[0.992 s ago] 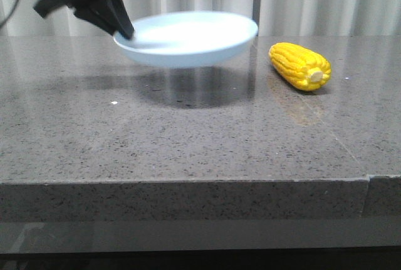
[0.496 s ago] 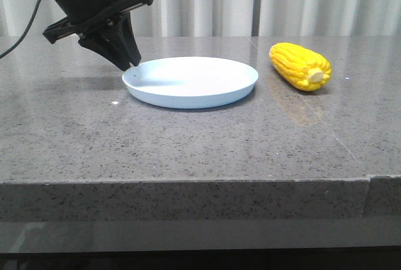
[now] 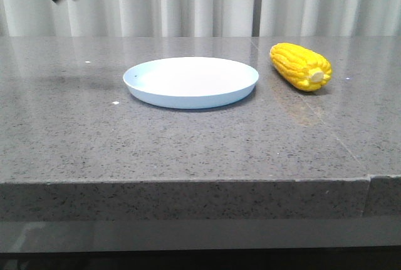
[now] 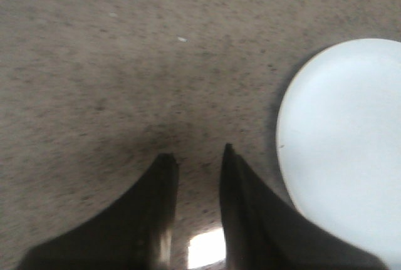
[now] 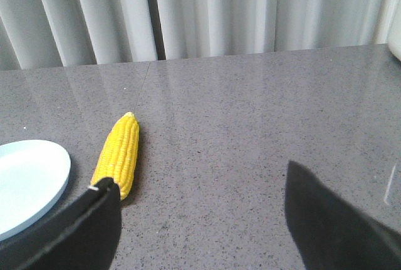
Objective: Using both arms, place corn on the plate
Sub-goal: 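Lift the left gripper away from the plate and withdraw it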
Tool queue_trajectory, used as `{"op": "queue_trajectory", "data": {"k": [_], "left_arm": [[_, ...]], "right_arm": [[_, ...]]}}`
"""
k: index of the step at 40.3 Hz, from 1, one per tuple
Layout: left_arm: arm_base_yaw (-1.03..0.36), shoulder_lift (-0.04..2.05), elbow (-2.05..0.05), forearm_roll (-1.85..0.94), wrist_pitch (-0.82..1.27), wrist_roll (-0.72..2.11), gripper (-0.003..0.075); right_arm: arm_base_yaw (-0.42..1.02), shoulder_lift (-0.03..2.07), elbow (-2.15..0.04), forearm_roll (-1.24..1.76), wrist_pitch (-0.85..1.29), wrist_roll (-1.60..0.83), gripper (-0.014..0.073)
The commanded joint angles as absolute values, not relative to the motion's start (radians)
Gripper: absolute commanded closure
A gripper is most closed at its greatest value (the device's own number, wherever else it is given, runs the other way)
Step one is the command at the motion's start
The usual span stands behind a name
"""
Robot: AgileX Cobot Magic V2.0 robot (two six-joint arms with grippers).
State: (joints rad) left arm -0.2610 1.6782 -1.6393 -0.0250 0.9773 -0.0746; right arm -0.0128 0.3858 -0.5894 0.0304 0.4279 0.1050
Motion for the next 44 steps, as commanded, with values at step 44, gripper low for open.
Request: {"op": "queue_trajectory", "data": {"k": [44], "left_arm": [[-0.187,0.451,-0.557,0.133,0.288,-0.161,0.074]], "right_arm": [[-0.018,0.401,-0.623,0.027,0.349,0.099,0.0023]]}}
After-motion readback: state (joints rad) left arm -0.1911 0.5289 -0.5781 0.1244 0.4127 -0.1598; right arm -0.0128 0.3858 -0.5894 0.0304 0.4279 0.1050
